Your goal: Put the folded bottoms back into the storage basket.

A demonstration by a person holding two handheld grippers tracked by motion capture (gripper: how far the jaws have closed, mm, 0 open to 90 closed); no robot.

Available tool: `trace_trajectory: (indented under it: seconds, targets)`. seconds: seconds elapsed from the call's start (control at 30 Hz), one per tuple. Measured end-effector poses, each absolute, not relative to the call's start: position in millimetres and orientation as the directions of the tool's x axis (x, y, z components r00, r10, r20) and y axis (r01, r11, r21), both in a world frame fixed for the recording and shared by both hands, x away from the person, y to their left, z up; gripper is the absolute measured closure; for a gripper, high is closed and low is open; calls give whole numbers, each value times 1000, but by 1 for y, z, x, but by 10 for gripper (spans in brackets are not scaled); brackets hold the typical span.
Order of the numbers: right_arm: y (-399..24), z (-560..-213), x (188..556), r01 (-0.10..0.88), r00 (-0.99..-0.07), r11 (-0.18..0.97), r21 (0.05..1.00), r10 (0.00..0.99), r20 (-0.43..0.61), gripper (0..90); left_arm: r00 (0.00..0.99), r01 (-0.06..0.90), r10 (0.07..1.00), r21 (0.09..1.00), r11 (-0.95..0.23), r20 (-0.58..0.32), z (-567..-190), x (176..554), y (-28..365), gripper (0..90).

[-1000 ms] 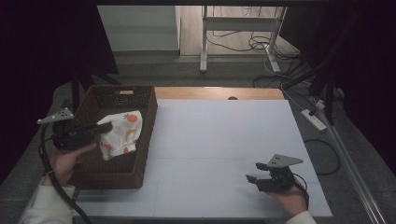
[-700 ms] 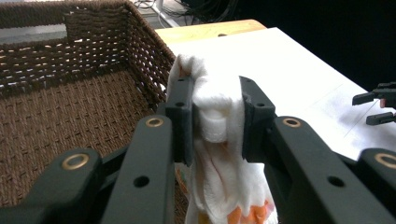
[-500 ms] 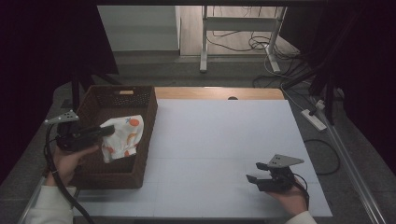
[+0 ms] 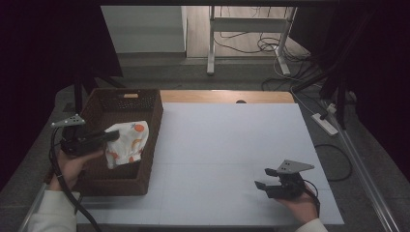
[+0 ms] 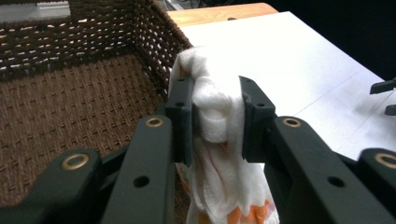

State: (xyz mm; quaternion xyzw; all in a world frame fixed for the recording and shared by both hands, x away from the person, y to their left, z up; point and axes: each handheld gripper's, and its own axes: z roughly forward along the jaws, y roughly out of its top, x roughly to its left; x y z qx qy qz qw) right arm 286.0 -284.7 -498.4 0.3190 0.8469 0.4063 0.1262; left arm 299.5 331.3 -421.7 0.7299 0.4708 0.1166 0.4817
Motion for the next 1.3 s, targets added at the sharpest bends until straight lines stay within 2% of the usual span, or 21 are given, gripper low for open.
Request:
trace_trajectory:
  seconds: [0.6,0.93,1.3]
  targets:
    - [-284,-498,286,439,-762,471,765,647,39,349,483,633,828,767,-106,-284,-440,320,338,700]
    - [-285,-498,285,438,-761,467,768,648,40,348,476,656,846,738,-159,-241,-439,335,332,700]
    - [-285,-498,285,438,-761,469,767,647,39,348,428,680,878,717,-155,-216,-441,346,340,698]
